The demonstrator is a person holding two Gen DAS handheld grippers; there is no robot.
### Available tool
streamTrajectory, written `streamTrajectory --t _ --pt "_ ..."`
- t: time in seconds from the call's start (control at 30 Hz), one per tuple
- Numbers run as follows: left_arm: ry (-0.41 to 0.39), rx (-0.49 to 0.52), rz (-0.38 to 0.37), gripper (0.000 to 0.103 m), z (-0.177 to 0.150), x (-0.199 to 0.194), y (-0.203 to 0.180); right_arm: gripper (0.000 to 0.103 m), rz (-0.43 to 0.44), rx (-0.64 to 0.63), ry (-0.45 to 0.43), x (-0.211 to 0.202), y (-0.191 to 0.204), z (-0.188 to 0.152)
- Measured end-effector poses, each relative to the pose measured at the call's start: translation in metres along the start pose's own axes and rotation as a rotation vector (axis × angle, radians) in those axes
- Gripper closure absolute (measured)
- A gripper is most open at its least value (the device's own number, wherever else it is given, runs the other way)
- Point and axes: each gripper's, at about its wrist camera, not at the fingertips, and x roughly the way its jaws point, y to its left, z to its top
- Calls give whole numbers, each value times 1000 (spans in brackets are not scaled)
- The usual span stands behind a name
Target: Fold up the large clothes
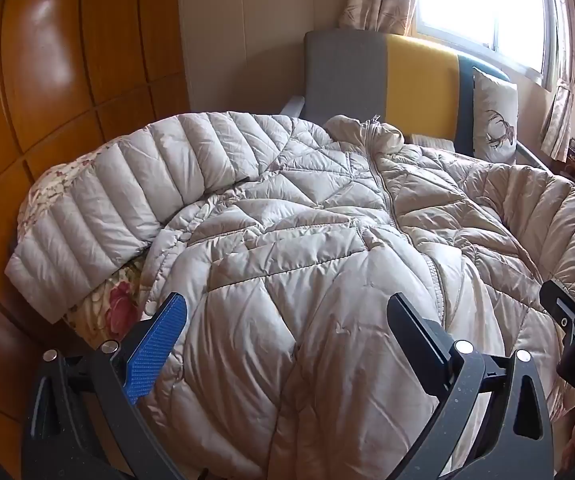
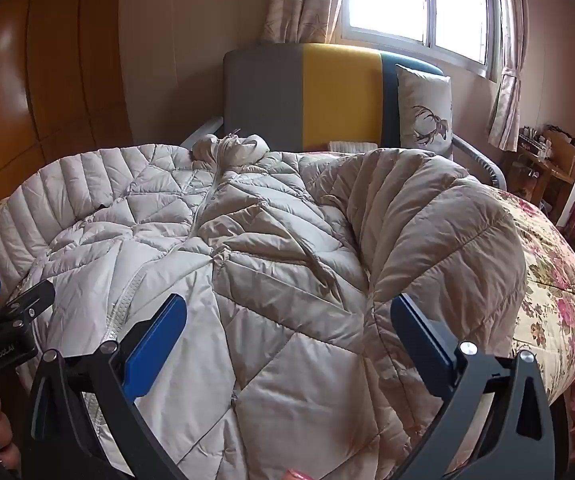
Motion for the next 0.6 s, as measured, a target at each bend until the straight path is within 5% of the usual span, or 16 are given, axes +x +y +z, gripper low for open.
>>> streamTrajectory --t 0.6 --pt "18 0 -7 4 -6 5 -2 2 9 5 12 2 -1 -1"
